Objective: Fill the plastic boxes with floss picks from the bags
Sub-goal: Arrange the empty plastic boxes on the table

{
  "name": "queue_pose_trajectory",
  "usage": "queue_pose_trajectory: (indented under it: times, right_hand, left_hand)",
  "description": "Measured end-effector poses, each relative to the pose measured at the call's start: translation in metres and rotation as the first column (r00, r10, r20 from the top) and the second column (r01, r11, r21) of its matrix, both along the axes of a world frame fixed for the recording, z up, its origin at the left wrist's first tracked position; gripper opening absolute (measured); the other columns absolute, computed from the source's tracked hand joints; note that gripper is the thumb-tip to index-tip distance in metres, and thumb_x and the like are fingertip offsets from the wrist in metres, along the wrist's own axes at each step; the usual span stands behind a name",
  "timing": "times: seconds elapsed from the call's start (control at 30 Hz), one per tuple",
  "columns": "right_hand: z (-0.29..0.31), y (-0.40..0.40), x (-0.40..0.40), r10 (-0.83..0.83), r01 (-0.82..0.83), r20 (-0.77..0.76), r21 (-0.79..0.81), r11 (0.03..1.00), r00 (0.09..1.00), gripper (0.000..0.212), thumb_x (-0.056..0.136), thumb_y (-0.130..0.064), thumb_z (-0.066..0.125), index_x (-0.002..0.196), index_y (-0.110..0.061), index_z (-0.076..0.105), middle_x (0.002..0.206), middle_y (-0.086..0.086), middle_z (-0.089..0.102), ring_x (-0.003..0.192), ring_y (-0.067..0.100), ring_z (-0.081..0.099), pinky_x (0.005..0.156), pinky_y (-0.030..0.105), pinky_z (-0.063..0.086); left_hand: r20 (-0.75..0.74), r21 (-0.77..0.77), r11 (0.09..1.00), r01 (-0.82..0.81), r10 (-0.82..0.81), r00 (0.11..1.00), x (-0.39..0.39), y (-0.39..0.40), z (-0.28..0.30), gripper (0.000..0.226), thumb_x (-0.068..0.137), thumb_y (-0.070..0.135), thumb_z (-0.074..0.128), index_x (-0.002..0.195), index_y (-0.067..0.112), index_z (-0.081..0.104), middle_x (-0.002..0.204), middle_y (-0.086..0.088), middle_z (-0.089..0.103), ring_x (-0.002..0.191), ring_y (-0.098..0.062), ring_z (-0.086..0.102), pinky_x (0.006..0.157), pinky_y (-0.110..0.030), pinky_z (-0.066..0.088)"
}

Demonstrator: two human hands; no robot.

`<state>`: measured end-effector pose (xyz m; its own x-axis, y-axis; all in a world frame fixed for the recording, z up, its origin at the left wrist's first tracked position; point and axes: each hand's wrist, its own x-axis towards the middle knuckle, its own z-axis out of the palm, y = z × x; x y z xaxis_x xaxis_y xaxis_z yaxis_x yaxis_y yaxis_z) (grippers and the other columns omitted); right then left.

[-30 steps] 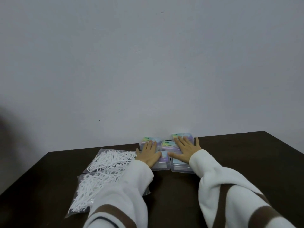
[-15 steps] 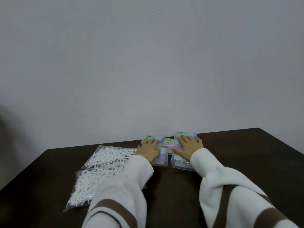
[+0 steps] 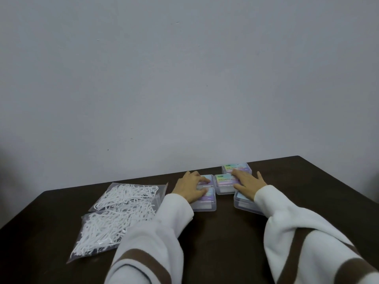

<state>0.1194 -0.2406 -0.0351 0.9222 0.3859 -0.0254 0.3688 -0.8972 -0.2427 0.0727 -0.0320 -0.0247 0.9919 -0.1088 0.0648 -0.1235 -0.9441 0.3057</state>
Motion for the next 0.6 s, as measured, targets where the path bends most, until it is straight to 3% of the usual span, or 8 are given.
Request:
queue_pose_trajectory:
  times: [0.17,0.43,0.5,0.6]
  right_hand:
    - [-0.001,-0.008,0.000,0.032,-0.028,0.034,-0.123,0.992,0.999,0.050,0.100,-0.034,0.028,0.148,-0.030,0.012,0.158,-0.005,0.003,0.145,0.017,0.004,0.115,0.052,0.003]
    - [-0.003,0.006,-0.002,0.036,-0.034,0.047,-0.027,0.999,0.998,0.044,0.098,-0.043,0.032,0.140,-0.032,0.026,0.156,0.006,0.004,0.145,0.027,0.002,0.115,0.050,0.002]
    - [-0.006,0.010,-0.001,0.048,-0.046,0.062,-0.028,0.999,0.997,0.048,0.096,-0.046,0.033,0.141,-0.029,0.023,0.153,0.005,0.016,0.143,0.025,0.012,0.116,0.048,0.005]
    - [-0.010,0.016,0.001,0.041,-0.037,0.070,-0.066,0.997,0.997,0.059,0.094,-0.054,0.033,0.145,-0.031,0.014,0.153,0.005,0.010,0.144,0.028,0.006,0.115,0.049,-0.002]
  left_hand:
    - [0.015,-0.039,0.999,-0.017,0.018,1.000,-0.002,-0.003,-0.004,0.039,0.094,0.039,0.051,0.133,0.034,0.050,0.137,0.000,0.041,0.126,-0.018,0.039,0.106,-0.033,0.035]
    - [0.013,-0.102,0.995,-0.019,0.021,1.000,0.000,0.002,-0.010,0.038,0.094,0.038,0.052,0.132,0.033,0.050,0.137,0.001,0.040,0.127,-0.016,0.038,0.104,-0.032,0.035]
    - [0.010,-0.097,0.995,-0.023,0.024,1.000,0.002,0.004,-0.009,0.037,0.094,0.038,0.052,0.131,0.033,0.050,0.137,0.001,0.039,0.127,-0.016,0.038,0.104,-0.032,0.036]
    - [0.013,-0.067,0.998,-0.018,0.019,1.000,0.003,0.006,-0.007,0.037,0.095,0.038,0.050,0.131,0.033,0.050,0.139,0.000,0.038,0.129,-0.017,0.037,0.103,-0.032,0.035]
